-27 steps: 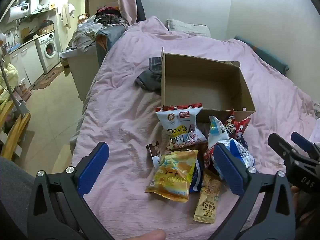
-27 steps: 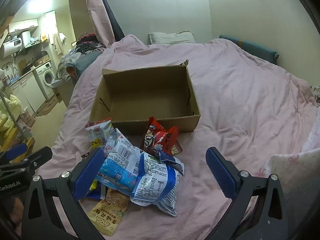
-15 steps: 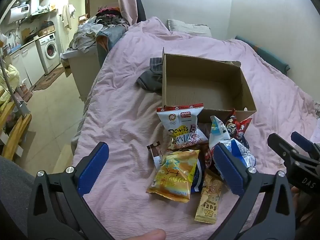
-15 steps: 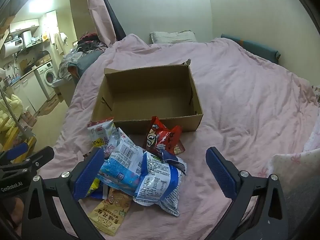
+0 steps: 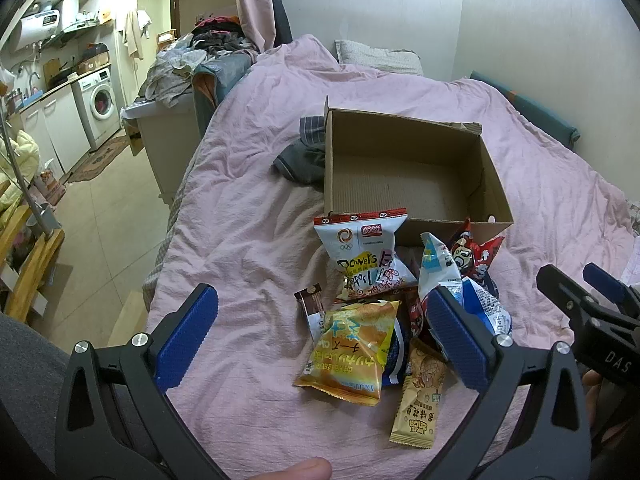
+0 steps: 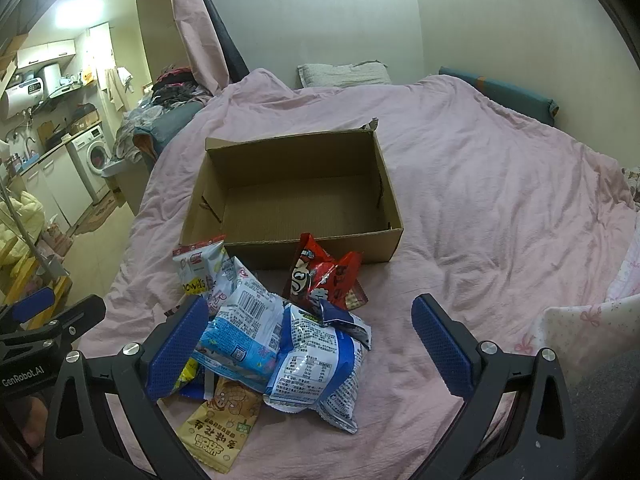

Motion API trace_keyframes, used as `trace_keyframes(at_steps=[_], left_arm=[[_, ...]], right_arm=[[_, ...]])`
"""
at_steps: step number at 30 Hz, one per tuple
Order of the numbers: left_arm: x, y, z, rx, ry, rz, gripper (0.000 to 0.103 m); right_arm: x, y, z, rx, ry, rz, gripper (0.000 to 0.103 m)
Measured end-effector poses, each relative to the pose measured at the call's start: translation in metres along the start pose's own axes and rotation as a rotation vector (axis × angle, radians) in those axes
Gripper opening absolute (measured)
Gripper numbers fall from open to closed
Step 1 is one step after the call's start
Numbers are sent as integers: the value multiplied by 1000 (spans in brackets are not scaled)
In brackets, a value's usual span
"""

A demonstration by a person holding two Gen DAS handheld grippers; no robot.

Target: Organize snacks

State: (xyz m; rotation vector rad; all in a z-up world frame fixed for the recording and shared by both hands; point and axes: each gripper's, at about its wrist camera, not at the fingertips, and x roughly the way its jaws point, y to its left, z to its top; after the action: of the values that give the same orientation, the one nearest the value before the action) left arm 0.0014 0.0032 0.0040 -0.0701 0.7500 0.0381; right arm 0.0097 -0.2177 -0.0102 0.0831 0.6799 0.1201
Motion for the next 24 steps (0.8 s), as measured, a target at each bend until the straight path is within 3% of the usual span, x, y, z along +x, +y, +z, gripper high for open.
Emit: trace_keyframes(at_steps=[24], left_arm=[[0, -1, 1, 1, 0, 0, 103]], right_arm=[[0, -4, 0, 18, 7, 2, 103]])
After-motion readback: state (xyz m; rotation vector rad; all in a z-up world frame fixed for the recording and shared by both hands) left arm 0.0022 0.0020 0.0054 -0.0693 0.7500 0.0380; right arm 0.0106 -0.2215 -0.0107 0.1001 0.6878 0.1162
